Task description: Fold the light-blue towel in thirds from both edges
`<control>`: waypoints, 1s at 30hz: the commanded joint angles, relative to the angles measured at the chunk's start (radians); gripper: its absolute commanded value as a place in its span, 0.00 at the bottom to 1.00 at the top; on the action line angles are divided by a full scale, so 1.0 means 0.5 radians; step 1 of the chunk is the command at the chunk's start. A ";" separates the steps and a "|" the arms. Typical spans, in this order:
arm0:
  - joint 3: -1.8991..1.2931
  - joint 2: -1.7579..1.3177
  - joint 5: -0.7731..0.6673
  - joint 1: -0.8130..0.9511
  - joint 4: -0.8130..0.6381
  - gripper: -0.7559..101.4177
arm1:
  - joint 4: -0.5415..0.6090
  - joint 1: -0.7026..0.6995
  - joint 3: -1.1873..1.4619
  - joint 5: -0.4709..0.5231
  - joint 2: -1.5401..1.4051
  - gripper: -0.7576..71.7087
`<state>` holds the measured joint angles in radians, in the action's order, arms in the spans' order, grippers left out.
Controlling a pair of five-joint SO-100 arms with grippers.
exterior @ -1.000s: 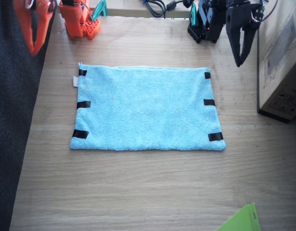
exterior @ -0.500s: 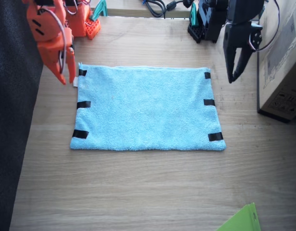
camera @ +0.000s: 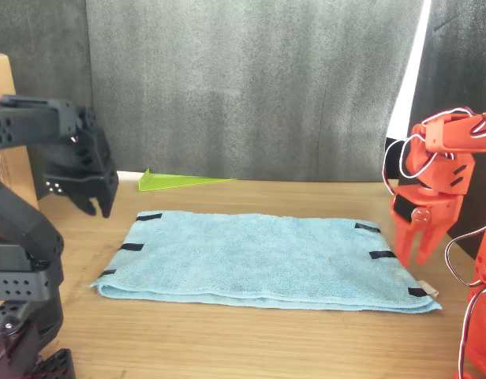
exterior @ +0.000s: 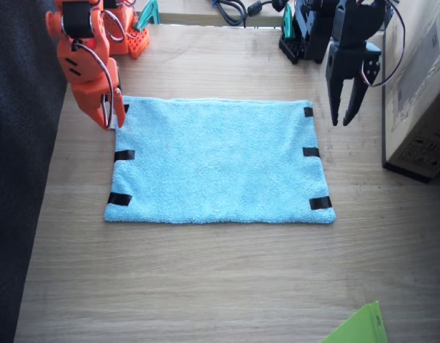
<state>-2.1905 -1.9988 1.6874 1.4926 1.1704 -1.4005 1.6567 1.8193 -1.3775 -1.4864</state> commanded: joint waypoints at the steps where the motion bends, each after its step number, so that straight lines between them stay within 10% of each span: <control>1: 0.147 0.064 0.034 -0.006 0.098 0.18 | -0.003 0.046 0.009 -0.034 -0.018 0.21; 30: -0.046 0.242 -0.037 -0.319 0.153 0.22 | -0.003 0.034 -0.009 0.006 0.003 0.22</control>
<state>-2.2197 -1.8546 1.6567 1.3116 1.2364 -1.3852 1.6628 1.8193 -1.3652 -1.4527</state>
